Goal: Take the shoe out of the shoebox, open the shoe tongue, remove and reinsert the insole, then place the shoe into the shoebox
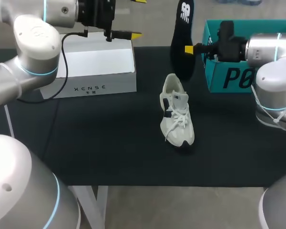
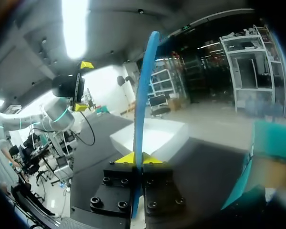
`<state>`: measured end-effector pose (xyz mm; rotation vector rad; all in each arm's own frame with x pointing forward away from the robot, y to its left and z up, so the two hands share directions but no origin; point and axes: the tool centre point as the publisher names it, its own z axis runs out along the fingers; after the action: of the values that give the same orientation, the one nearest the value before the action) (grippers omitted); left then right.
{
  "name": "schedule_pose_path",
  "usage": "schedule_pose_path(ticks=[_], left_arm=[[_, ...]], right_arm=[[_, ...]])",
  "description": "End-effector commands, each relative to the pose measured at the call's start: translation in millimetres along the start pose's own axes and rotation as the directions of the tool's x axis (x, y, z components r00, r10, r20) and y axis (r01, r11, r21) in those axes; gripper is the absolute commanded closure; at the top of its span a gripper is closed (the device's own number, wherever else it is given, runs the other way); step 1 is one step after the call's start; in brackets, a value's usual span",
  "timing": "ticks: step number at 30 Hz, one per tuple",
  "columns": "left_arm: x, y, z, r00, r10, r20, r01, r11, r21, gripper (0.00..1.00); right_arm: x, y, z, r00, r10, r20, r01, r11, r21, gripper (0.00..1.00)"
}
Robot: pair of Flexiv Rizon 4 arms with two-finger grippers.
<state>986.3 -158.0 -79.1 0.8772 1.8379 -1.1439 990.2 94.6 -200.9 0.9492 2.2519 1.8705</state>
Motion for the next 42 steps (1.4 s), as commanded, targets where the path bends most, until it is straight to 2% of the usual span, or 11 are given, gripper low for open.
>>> schedule_pose_path(ticks=[1,7,13,18,28,34,42], left_arm=[[-0.7,0.7,0.8,1.000,0.001,-0.003,-0.001,1.000,0.000,0.00],[-0.7,0.7,0.8,1.000,0.001,-0.003,-0.001,1.000,0.000,0.00],[-0.7,0.7,0.8,1.000,0.001,-0.003,-0.001,1.000,0.000,0.00],[-0.7,0.7,0.8,1.000,0.001,-0.003,-0.001,1.000,0.000,0.00],[-0.7,0.7,0.8,1.000,0.001,-0.003,-0.001,1.000,0.000,0.00],[-0.7,0.7,0.8,1.000,0.001,-0.003,-0.001,1.000,0.000,0.00],[-0.7,0.7,0.8,1.000,0.001,-0.003,-0.001,1.000,0.000,0.00]], right_arm=[[-8.3,-2.6,22.3,1.000,0.016,0.000,-0.016,1.000,0.006,1.00],[-11.8,-19.1,34.5,1.000,0.022,-0.010,-0.021,0.998,0.056,1.00],[-15.4,-40.4,33.6,0.999,0.046,-0.009,-0.045,0.994,0.096,1.00],[-19.7,-48.3,34.7,0.998,0.069,-0.011,-0.067,0.993,0.101,1.00],[-21.2,-65.6,52.5,0.991,0.122,-0.046,-0.117,0.988,0.099,1.00],[-21.8,-87.3,50.7,0.988,0.148,-0.042,-0.142,0.983,0.118,1.00],[-9.6,-106.5,44.0,0.981,0.192,-0.018,-0.188,0.974,0.127,1.00]])
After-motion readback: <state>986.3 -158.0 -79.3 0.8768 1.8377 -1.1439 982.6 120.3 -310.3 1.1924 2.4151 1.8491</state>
